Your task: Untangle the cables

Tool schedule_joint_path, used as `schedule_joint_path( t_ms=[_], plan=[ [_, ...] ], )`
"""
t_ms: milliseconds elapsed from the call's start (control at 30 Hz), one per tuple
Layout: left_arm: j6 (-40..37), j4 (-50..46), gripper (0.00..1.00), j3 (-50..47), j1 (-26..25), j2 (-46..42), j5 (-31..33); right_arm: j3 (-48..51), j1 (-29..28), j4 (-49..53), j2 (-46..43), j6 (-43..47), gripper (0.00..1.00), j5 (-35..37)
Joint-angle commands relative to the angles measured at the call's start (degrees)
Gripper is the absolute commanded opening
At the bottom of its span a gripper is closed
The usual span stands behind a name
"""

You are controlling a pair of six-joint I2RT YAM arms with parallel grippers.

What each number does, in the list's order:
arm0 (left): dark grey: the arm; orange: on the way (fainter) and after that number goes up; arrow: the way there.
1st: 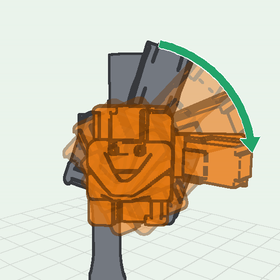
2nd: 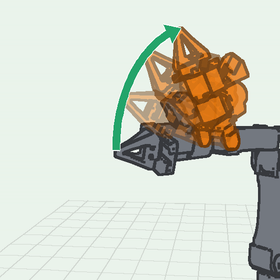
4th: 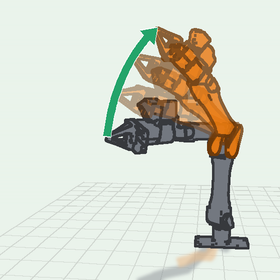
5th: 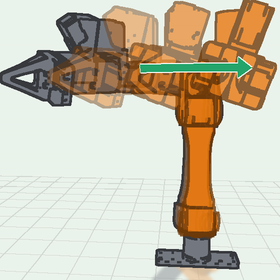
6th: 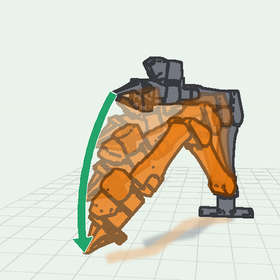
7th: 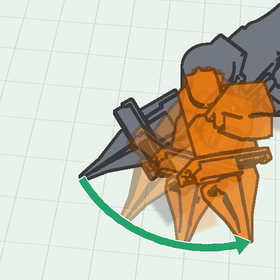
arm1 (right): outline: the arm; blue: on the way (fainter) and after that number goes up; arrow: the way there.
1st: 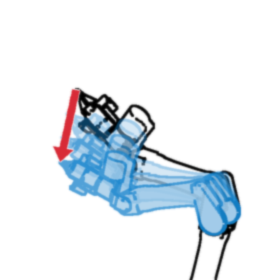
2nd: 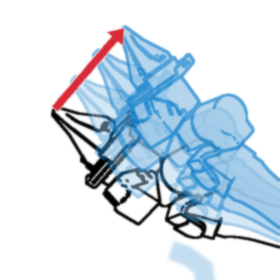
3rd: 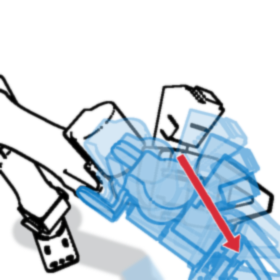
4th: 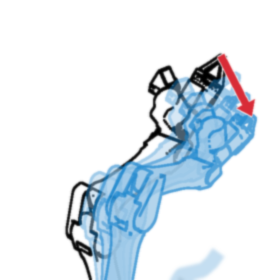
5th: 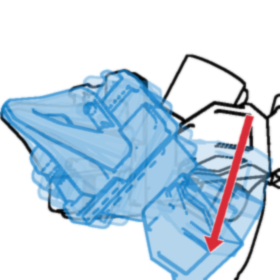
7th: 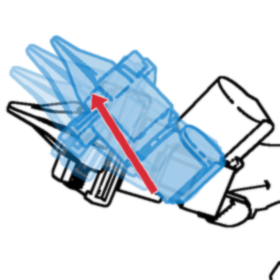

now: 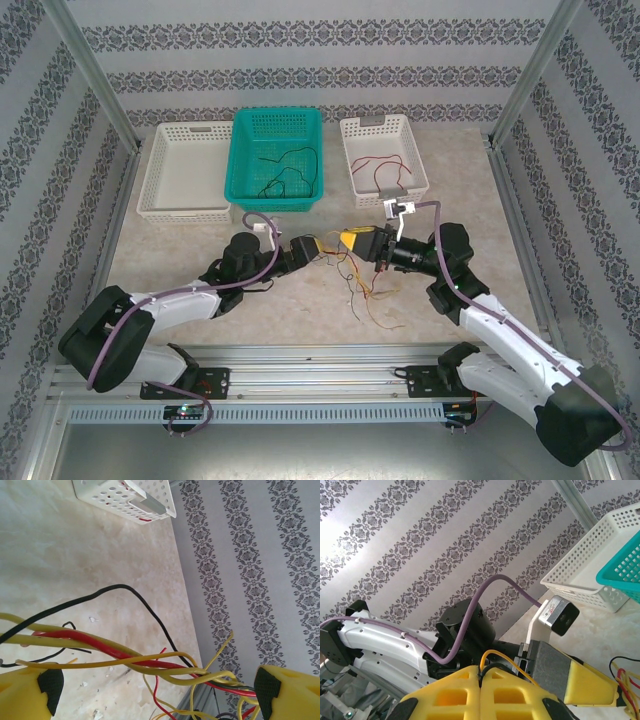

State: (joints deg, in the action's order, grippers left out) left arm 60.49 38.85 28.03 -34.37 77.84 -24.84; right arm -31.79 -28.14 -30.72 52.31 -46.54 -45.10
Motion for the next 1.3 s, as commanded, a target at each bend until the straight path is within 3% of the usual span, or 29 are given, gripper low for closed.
schedule_joint_path(
  t_ms=[0,167,267,433,667,867,1033,1267],
  plan=[
    [0.2,0.3,0.97,2.1,0.8,0.7,-0.4,-1.0,-1.2,-2.9,0.1,1.2,0.00,-2.1],
    [-1.8,-6.8,0.93,4.3,0.9,2.1,0.4,-1.0,-2.7,-2.9,0.2,2.5,0.00,-3.4],
    [-2.2,-10.6,0.84,6.4,0.9,3.6,0.5,-0.8,-4.1,-3.3,0.2,3.4,0.00,-3.9],
    [-2.3,-12.6,0.59,8.6,0.9,5.1,0.3,-1.2,-4.9,-2.1,-0.1,4.8,0.00,-3.8],
    [-4.2,-19.9,0.01,7.7,3.4,1.9,0.5,-0.6,-0.9,2.9,-4.2,5.6,0.00,-1.2],
    [-8.2,-33.8,0.00,6.6,7.9,-5.7,1.2,2.7,12.7,5.2,-8.9,-0.7,0.00,2.4],
    [-14.8,-51.1,0.00,9.4,11.1,-13.8,6.7,4.1,24.6,8.3,-11.4,-5.3,0.00,3.9],
    [-22.1,-68.1,0.00,15.0,12.6,-18.2,15.2,3.7,31.4,13.0,-12.6,-5.5,0.00,4.8]
  ],
)
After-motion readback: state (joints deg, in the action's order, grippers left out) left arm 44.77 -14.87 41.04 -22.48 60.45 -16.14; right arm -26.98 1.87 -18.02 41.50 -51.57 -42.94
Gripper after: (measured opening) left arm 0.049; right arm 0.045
